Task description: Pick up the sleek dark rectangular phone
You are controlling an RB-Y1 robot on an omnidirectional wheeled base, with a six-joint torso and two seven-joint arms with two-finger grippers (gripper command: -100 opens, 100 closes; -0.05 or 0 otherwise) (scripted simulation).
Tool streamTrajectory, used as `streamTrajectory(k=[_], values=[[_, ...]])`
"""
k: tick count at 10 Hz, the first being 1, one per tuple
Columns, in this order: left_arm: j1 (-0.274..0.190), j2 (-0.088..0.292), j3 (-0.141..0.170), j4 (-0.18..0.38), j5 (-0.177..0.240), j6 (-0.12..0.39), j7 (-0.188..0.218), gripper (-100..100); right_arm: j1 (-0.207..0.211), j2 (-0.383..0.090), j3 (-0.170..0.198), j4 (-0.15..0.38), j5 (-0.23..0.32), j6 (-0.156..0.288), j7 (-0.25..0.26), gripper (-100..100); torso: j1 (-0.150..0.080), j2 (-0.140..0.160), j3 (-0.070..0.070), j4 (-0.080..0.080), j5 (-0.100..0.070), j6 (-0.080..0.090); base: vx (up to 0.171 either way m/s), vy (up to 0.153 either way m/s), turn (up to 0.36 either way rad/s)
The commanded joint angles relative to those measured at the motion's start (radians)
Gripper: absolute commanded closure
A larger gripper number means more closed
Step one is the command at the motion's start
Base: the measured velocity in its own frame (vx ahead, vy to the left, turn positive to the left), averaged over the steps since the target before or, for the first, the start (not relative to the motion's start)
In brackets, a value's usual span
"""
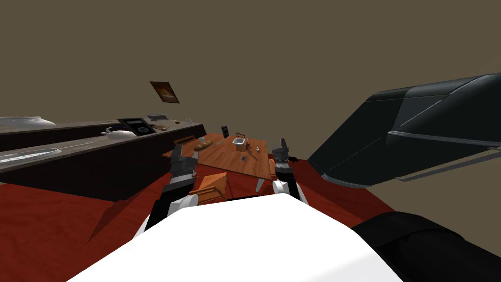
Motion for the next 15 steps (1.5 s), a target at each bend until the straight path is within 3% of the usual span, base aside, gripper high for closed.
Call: streamTrajectory(k=[1, 5, 6, 10, 13, 15], values=[[-0.007, 0.028, 0.009, 0.013, -0.002, 0.014, -0.009, -100, 0.000, 0.000, 0.000, 0.000, 0.000, 0.000, 0.000, 0, 0.000, 0.000, 0.000, 0.000, 0.000, 0.000, -0.003, 0.000, -0.083], [-0.050, 0.107, 0.060, 0.082, -0.017, 0.094, -0.064, -100, 0.000, 0.000, 0.000, 0.000, 0.000, 0.000, 0.000, 0, 0.001, 0.001, 0.000, 0.000, 0.000, 0.000, -0.012, 0.004, -0.172], [-0.050, 0.107, 0.060, 0.082, -0.017, 0.094, -0.064, -100, 0.000, 0.000, 0.000, 0.000, 0.000, 0.000, 0.000, 0, 0.001, 0.001, 0.000, 0.000, 0.000, 0.000, -0.012, 0.007, -0.048], [-0.123, 0.168, 0.147, 0.189, -0.043, 0.218, -0.156, -100, 0.000, 0.000, 0.000, 0.000, 0.000, 0.000, 0.000, 0, 0.001, 0.001, 0.001, 0.000, 0.000, 0.000, -0.021, 0.004, -0.265], [-0.145, 0.183, 0.173, 0.223, -0.050, 0.271, -0.183, -100, 0.000, 0.000, 0.000, 0.000, 0.000, 0.000, 0.000, 0, 0.001, 0.001, 0.000, 0.000, 0.000, 0.000, -0.015, 0.002, -0.157], [-0.191, 0.211, 0.228, 0.285, -0.066, 0.338, -0.243, -100, 0.000, 0.000, 0.000, 0.000, 0.000, 0.000, 0.000, 0, 0.000, 0.001, 0.000, 0.000, 0.000, 0.000, -0.020, -0.001, -0.289]])
